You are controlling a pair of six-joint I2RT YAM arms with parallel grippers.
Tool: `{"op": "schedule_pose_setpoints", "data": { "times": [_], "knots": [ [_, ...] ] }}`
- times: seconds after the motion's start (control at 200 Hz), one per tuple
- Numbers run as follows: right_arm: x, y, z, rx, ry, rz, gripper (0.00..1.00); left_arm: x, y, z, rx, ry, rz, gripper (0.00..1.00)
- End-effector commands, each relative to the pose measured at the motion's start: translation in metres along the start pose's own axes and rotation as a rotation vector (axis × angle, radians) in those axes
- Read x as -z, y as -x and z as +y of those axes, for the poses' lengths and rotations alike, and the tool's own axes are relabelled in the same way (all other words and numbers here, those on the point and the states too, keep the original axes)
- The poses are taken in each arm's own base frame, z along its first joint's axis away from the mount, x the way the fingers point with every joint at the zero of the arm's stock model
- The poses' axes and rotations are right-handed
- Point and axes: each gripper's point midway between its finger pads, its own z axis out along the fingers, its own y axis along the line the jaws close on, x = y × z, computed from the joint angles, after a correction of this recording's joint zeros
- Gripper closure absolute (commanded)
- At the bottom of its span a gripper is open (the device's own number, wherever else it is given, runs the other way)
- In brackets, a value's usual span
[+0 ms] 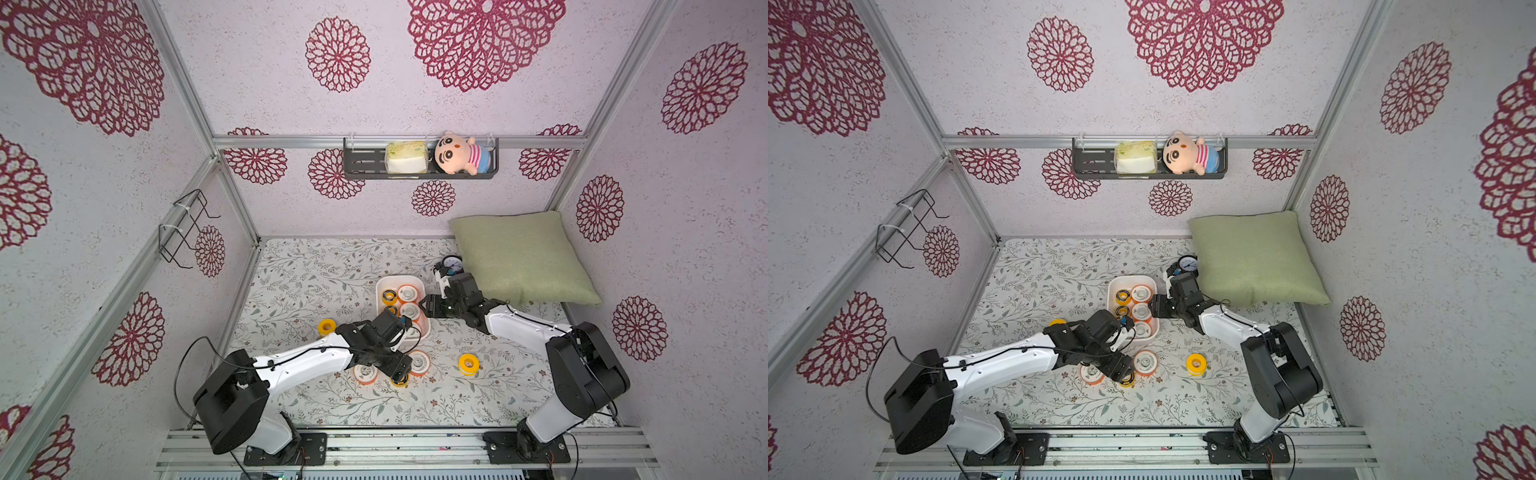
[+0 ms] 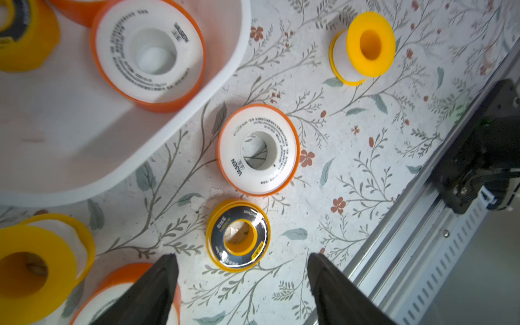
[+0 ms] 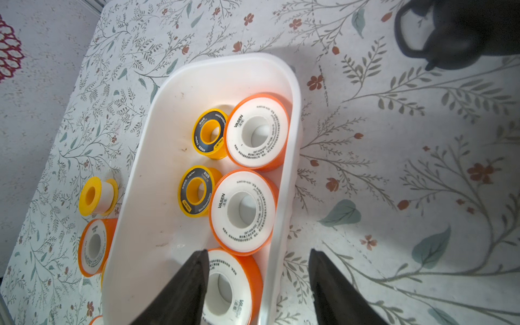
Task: Put the sealing tape into the storage box
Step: Pick up the sealing tape at the center of the board.
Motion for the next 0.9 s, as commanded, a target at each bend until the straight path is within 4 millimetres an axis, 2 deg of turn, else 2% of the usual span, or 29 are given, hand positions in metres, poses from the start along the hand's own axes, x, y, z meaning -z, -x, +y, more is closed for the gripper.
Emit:
{"op": "schedule_pose_setpoints", "data": {
  "times": [0.0, 0.35, 0.535, 0.73, 0.896],
  "knots": [
    [0.000, 0.009, 0.005, -0.012, 0.025, -0.021, 0.37, -0.010, -0.001, -0.002, -0.057, 0.033, 0.012, 0.17],
    [-0.002, 0.006, 0.004, -0.015, 0.024, -0.010, 0.37, -0.033, -0.012, 0.006, -0.095, 0.128, 0.076, 0.09],
    [-0.003, 0.006, 0.005, -0.015, 0.028, -0.008, 0.37, -0.042, -0.014, 0.002, -0.101, 0.115, 0.096, 0.09],
    [-0.005, 0.006, 0.005, -0.014, 0.031, -0.003, 0.37, -0.048, -0.016, 0.009, -0.095, 0.148, 0.113, 0.09],
    [-0.007, 0.005, 0.005, -0.016, 0.034, 0.005, 0.37, -0.052, -0.014, 0.003, -0.098, 0.122, 0.119, 0.14]
  ]
}}
